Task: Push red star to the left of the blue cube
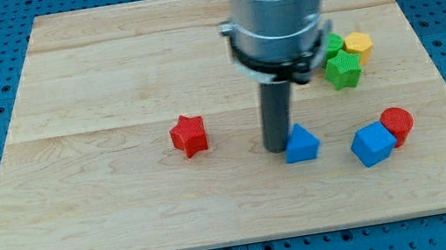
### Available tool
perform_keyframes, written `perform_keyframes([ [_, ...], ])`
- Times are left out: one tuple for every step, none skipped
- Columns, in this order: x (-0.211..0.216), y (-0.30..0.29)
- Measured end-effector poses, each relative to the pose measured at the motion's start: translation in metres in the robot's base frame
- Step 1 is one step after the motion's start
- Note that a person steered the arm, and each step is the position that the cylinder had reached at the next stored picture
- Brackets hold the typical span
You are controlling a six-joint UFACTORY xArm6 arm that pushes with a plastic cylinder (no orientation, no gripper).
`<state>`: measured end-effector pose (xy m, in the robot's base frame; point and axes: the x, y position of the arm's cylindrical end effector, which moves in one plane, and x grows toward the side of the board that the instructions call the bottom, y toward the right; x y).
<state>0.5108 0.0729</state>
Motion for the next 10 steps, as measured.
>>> perform_keyframes([
  [0.016,0.01],
  [0.078,-0.052],
  [0.068,-0.15],
  [0.01,-0.238],
  [-0.046,-0.214],
  [-0.04,-0.141],
  [-0.019,-0.082],
  [0.006,-0.046],
  [0.021,-0.039],
  [0.037,-0.039],
])
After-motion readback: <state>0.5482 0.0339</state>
